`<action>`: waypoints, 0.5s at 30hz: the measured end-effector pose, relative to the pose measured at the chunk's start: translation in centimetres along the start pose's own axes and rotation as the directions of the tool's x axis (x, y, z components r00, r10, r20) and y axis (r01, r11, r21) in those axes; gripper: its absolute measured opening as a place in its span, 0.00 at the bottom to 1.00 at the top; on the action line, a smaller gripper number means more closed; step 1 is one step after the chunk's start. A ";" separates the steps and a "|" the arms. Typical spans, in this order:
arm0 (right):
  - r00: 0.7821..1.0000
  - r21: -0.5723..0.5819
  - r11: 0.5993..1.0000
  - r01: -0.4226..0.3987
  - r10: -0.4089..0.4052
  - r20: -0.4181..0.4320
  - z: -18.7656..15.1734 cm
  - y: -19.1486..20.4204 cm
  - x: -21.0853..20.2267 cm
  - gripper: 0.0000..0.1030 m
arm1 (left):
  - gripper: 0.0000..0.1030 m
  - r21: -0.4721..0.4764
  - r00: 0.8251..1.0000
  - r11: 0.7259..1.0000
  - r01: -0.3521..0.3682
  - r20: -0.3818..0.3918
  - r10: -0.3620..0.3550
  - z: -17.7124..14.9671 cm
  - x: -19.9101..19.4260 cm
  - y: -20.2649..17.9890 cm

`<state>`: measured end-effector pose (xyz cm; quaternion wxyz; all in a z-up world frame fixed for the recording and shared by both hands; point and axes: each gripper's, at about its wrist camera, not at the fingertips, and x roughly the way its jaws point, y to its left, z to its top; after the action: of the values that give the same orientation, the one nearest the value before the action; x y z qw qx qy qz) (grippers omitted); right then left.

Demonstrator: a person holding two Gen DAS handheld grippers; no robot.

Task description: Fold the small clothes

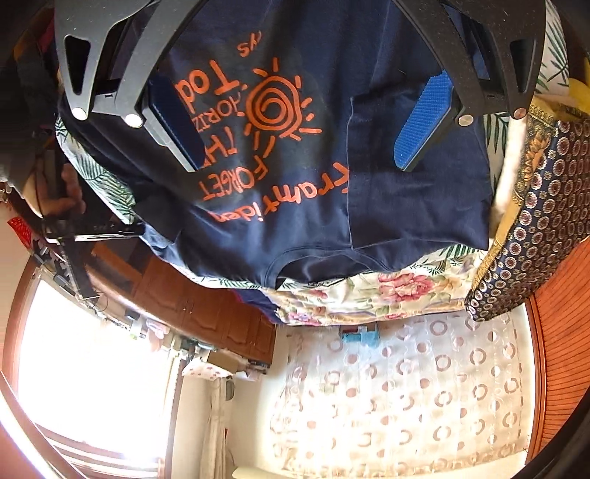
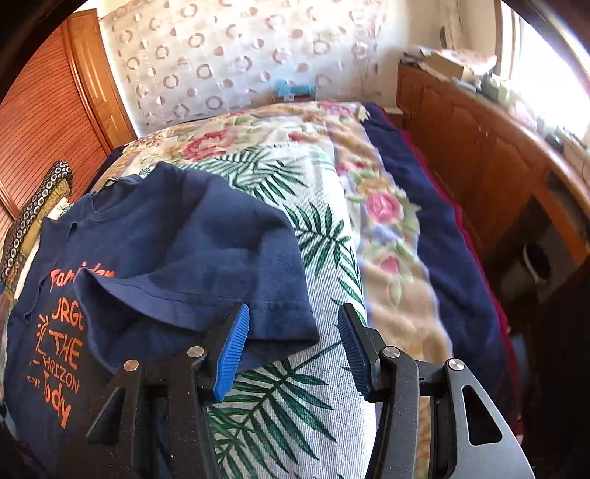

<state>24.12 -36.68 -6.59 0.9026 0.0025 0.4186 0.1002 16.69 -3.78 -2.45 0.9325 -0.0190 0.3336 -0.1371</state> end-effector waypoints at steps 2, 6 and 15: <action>1.000 0.001 1.000 -0.030 0.030 -0.007 0.5 0.0 0.3 0.40 | 1.00 -0.005 1.000 1.000 0.005 0.006 -0.005 -0.1 -0.4 0.0; 0.997 -0.054 0.996 -0.074 0.075 0.009 2.0 1.9 -0.5 0.03 | 1.00 -0.013 1.000 1.000 -0.006 0.016 0.006 -0.4 -1.2 0.6; 0.971 -0.304 0.942 -0.140 0.191 0.144 7.6 13.6 -5.6 0.02 | 1.00 -0.073 0.999 0.997 -0.008 0.032 0.010 -1.3 -2.6 2.6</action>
<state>23.95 -23.80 3.80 0.9141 -0.0866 0.3181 0.2360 14.61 -0.48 -2.19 0.9370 -0.0535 0.3235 -0.1203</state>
